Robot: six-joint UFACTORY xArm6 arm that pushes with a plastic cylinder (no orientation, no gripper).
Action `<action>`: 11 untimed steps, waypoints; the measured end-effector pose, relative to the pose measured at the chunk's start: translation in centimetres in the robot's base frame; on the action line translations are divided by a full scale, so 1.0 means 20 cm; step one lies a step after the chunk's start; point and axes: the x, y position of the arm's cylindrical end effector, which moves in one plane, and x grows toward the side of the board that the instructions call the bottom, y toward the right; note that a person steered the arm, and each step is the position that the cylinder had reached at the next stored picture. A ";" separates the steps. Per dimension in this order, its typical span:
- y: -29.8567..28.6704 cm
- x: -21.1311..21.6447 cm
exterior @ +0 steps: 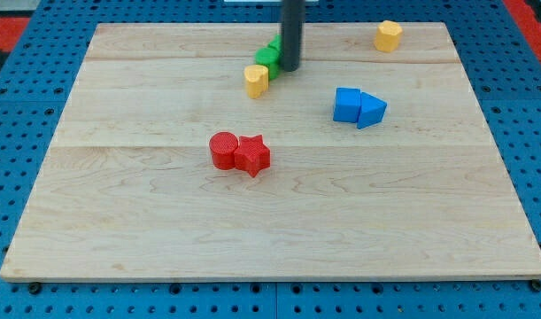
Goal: Place the yellow heart bottom right of the green star
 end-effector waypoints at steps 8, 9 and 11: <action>0.08 0.03; 0.13 -0.02; 0.17 0.18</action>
